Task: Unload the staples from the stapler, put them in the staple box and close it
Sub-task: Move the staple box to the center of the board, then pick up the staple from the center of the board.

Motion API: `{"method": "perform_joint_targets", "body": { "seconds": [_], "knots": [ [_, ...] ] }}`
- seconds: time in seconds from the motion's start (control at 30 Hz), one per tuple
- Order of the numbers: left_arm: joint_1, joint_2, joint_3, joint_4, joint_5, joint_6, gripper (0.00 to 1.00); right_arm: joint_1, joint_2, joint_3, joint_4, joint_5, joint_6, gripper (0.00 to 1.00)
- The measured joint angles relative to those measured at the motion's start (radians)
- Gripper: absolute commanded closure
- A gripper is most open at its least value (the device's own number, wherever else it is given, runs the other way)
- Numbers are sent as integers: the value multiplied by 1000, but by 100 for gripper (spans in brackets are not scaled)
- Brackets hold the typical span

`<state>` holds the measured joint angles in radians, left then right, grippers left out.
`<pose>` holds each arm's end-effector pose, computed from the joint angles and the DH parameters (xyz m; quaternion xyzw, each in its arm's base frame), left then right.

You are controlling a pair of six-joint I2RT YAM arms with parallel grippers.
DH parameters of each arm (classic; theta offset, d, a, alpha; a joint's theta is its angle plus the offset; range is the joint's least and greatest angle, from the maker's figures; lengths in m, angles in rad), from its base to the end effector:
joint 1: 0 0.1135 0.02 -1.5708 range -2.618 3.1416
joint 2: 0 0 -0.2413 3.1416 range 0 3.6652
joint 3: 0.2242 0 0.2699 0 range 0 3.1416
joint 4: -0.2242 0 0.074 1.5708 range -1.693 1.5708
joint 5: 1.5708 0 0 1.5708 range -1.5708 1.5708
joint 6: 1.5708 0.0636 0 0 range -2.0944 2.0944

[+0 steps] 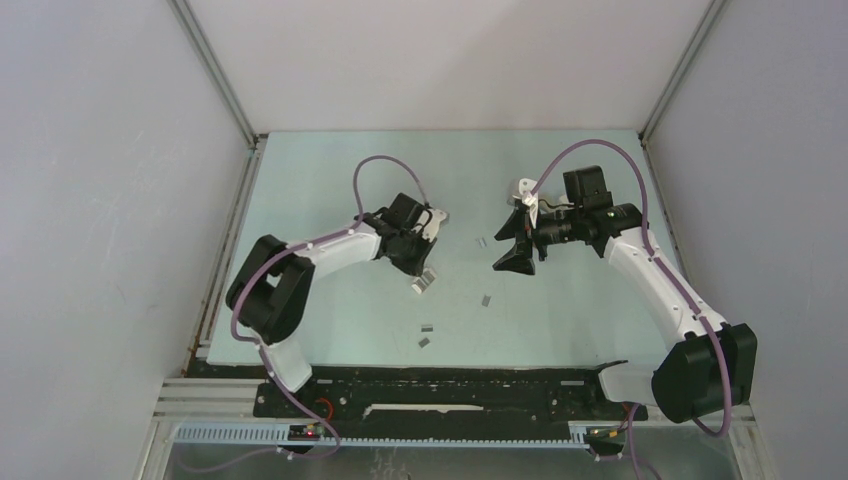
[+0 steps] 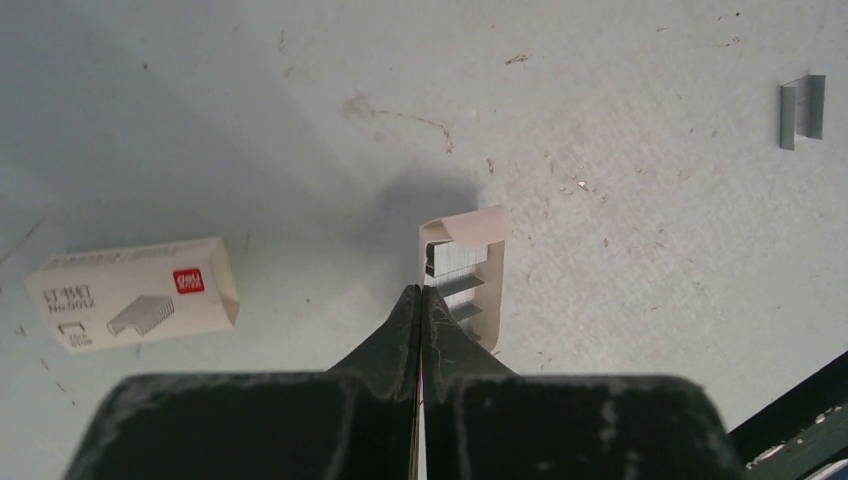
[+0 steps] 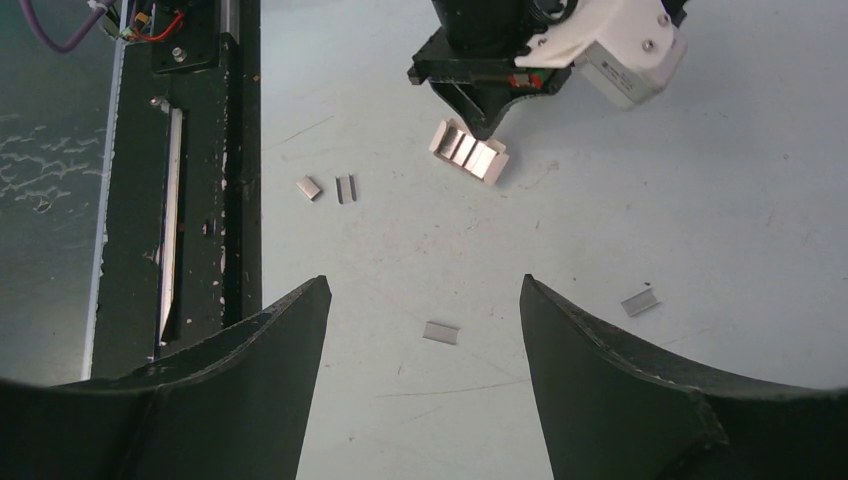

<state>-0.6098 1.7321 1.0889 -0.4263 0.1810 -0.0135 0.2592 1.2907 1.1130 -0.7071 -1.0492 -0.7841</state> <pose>0.2975 -0.2218 0.1221 0.3048 0.9156 -0.1591 0.2083 0.2660 0.1276 0.2762 -0.5522 0.6228 0.3800 0.4035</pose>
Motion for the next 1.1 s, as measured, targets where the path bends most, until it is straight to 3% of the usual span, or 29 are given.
{"method": "perform_joint_targets", "body": {
  "seconds": [0.13,0.37,0.53,0.67,0.93,1.1],
  "knots": [
    [-10,64,67,-49,9,55,95,-2,0,0,0,0,-1,21],
    [-13,88,91,-85,0,84,68,-2,0,0,-2,0,-4,21],
    [-14,51,90,-77,-52,74,66,-2,0,0,-8,0,-13,21],
    [-14,-93,61,-32,-98,55,66,-2,-4,0,-19,-2,-31,21],
    [-12,-559,-261,239,-171,-71,43,22,-25,0,-58,-8,-87,22],
    [18,-686,-558,446,-148,-266,40,45,-25,0,-64,-6,-97,22]
  ]
}}
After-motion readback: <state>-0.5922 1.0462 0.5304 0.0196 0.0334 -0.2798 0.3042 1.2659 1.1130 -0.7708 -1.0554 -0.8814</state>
